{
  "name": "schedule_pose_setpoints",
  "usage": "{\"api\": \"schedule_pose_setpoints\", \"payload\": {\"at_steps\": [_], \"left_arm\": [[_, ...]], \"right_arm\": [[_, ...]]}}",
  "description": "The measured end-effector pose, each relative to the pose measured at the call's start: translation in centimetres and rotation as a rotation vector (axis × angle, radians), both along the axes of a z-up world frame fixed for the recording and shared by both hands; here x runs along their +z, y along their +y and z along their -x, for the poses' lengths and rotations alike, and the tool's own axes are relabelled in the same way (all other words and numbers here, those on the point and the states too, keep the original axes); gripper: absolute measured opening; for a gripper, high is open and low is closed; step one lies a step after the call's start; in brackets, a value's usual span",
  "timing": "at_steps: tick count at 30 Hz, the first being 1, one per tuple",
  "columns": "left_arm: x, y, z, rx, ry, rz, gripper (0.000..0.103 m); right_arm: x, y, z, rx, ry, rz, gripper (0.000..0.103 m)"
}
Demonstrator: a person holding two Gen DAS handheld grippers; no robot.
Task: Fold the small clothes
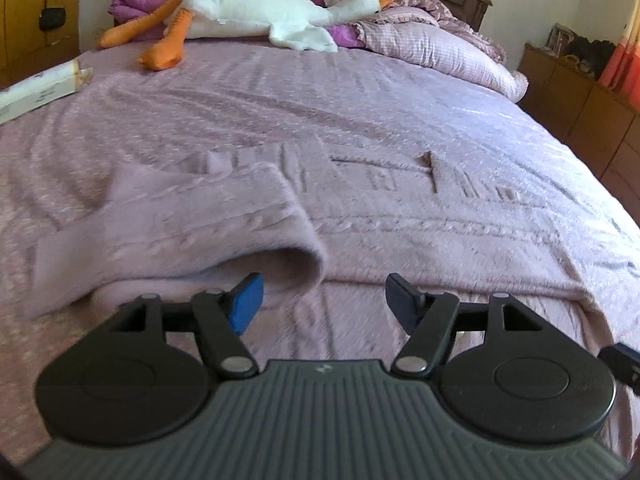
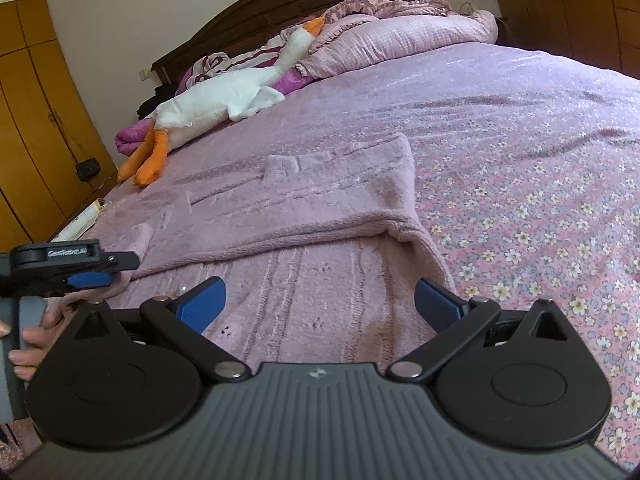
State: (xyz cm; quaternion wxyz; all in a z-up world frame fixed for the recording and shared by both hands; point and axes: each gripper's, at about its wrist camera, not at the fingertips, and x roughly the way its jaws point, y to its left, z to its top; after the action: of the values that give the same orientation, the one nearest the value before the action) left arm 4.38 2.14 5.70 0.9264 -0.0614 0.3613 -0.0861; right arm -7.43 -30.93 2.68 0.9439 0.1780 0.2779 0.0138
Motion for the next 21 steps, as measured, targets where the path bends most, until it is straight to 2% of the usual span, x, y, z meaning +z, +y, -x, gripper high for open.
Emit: {"api": "schedule_pose_setpoints", "payload": {"at_steps": [4,9,13,21], "left_arm": [[0.4,0.9,1.7,-0.001,0.005,-0.043,0.069],[0.4,2.7,2.5,-0.003,0.055,-0.028,0.069],[0.6,3.8,2.9,0.027,0.053,-0.057,0.069],[0.9,5.2,3.0,0.064,0.059,-0.058,0.069]], "right_arm": [[0.2,0.8,-0.1,0.022,-0.001,0.003,0.103],[0.5,1.5,-0.4,0.044,0.000,0.006,0.103],[0.7,2.0,-0.5,0.056,0.000,-0.007,0.103],[1.2,2.8,-0.7,0.078,-0.009,0.000,0.103]]}}
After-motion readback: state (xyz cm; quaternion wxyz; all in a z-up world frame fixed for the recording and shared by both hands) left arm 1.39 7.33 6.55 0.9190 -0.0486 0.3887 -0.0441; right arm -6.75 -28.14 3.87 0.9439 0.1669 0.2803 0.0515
